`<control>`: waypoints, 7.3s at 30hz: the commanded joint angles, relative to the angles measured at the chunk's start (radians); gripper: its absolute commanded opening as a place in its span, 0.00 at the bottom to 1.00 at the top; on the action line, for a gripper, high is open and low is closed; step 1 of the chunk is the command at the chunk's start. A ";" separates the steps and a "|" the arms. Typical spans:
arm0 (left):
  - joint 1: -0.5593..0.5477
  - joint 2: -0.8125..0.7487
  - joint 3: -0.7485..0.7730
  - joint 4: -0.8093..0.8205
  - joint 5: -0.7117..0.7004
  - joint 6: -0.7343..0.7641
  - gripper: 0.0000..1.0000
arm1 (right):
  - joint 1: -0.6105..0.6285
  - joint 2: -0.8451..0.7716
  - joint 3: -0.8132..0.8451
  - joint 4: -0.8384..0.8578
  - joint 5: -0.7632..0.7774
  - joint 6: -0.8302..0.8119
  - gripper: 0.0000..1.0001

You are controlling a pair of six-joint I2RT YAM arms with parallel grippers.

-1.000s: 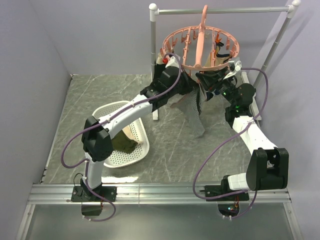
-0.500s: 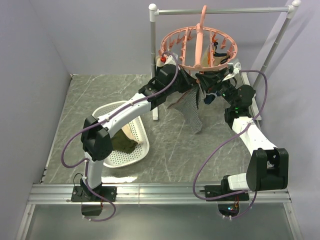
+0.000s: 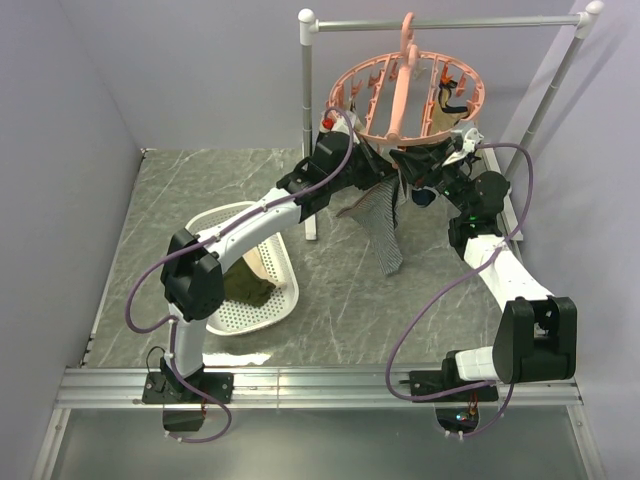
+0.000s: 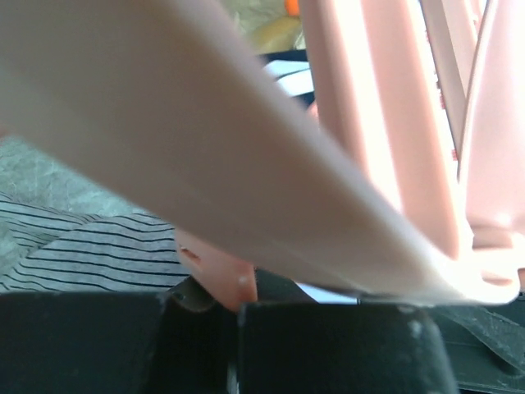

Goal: Clip the underwear to the hanger

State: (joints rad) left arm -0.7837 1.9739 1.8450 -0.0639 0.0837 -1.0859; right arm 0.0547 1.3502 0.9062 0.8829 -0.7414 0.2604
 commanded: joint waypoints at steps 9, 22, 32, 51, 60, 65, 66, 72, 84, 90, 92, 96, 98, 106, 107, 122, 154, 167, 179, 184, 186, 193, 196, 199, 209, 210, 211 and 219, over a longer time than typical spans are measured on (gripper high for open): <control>0.001 -0.010 0.046 0.049 0.028 -0.046 0.00 | 0.011 -0.037 0.003 0.070 -0.035 0.004 0.00; 0.014 -0.078 -0.041 0.119 0.065 -0.031 0.00 | 0.013 -0.046 0.011 0.031 0.017 -0.092 0.00; 0.023 -0.138 -0.176 0.294 0.128 0.029 0.00 | 0.010 -0.054 0.007 0.013 0.008 -0.101 0.00; 0.052 -0.173 -0.306 0.556 0.257 0.106 0.00 | -0.004 -0.034 0.030 0.025 -0.072 -0.012 0.00; 0.084 -0.178 -0.360 0.682 0.346 0.106 0.00 | -0.021 -0.023 0.036 0.034 -0.108 0.023 0.00; 0.093 -0.162 -0.336 0.696 0.383 0.119 0.00 | -0.024 -0.019 0.039 0.039 -0.131 0.042 0.00; 0.092 -0.159 -0.333 0.699 0.387 0.119 0.00 | -0.026 -0.019 0.042 0.039 -0.134 0.048 0.00; 0.095 -0.141 -0.317 0.723 0.404 0.103 0.00 | -0.026 -0.013 0.060 0.010 -0.142 0.054 0.22; 0.095 -0.132 -0.303 0.728 0.412 0.093 0.00 | -0.041 -0.026 0.065 -0.004 -0.131 0.068 0.48; 0.095 -0.124 -0.287 0.716 0.416 0.098 0.00 | -0.047 -0.046 0.066 -0.019 -0.119 0.082 0.60; 0.095 -0.121 -0.285 0.705 0.416 0.100 0.00 | -0.050 -0.062 0.065 -0.039 -0.116 0.085 0.67; 0.095 -0.118 -0.283 0.691 0.419 0.101 0.00 | -0.049 -0.097 0.068 -0.097 -0.110 0.080 0.71; 0.095 -0.116 -0.279 0.662 0.415 0.109 0.00 | -0.074 -0.118 0.074 -0.160 -0.096 0.073 0.71; 0.086 -0.147 -0.317 0.555 0.357 0.213 0.16 | -0.119 -0.164 0.089 -0.340 -0.032 -0.015 0.70; 0.081 -0.158 -0.323 0.544 0.346 0.234 0.25 | -0.122 -0.166 0.088 -0.347 -0.014 -0.027 0.70; 0.087 -0.426 -0.588 0.461 0.257 0.440 0.67 | -0.133 -0.094 0.109 -0.352 0.097 -0.110 0.69; 0.325 -0.276 -0.489 0.694 0.335 0.629 0.61 | -0.191 0.128 0.302 -0.294 0.172 -0.161 0.70; 0.276 -0.153 -0.337 0.662 0.261 0.577 0.50 | -0.208 0.025 0.264 -0.292 0.106 -0.125 0.69; 0.262 -0.136 -0.297 0.593 0.223 0.555 0.01 | -0.207 -0.151 0.227 -0.303 -0.024 -0.029 0.64; 0.259 -0.141 -0.283 0.572 0.231 0.541 0.00 | -0.205 -0.160 0.252 -0.323 -0.094 0.023 0.55; 0.252 -0.142 -0.274 0.549 0.231 0.543 0.00 | -0.199 -0.171 0.246 -0.315 -0.133 0.072 0.52; 0.227 -0.159 -0.248 0.454 0.211 0.524 0.00 | -0.066 -0.197 0.203 -0.372 -0.127 -0.001 0.45; 0.216 -0.171 -0.247 0.424 0.211 0.497 0.00 | 0.003 -0.180 0.186 -0.377 -0.101 -0.049 0.45; 0.207 -0.185 -0.247 0.414 0.223 0.482 0.00 | 0.057 -0.146 0.171 -0.363 -0.075 -0.082 0.44; 0.207 -0.202 -0.231 0.432 0.324 0.382 0.00 | 0.106 -0.030 0.131 -0.242 -0.027 -0.125 0.40; 0.208 -0.201 -0.230 0.435 0.330 0.379 0.00 | 0.106 -0.023 0.131 -0.234 -0.032 -0.122 0.40; 0.207 -0.201 -0.228 0.437 0.337 0.373 0.00 | 0.108 -0.016 0.131 -0.225 -0.035 -0.118 0.40; 0.207 -0.184 -0.207 0.431 0.358 0.359 0.00 | 0.148 -0.020 0.096 -0.196 -0.052 -0.185 0.42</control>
State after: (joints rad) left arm -0.5686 1.8202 1.5837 0.3298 0.3843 -0.7094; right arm 0.1776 1.3487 1.0100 0.6319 -0.7986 0.1379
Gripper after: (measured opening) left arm 0.033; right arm 0.421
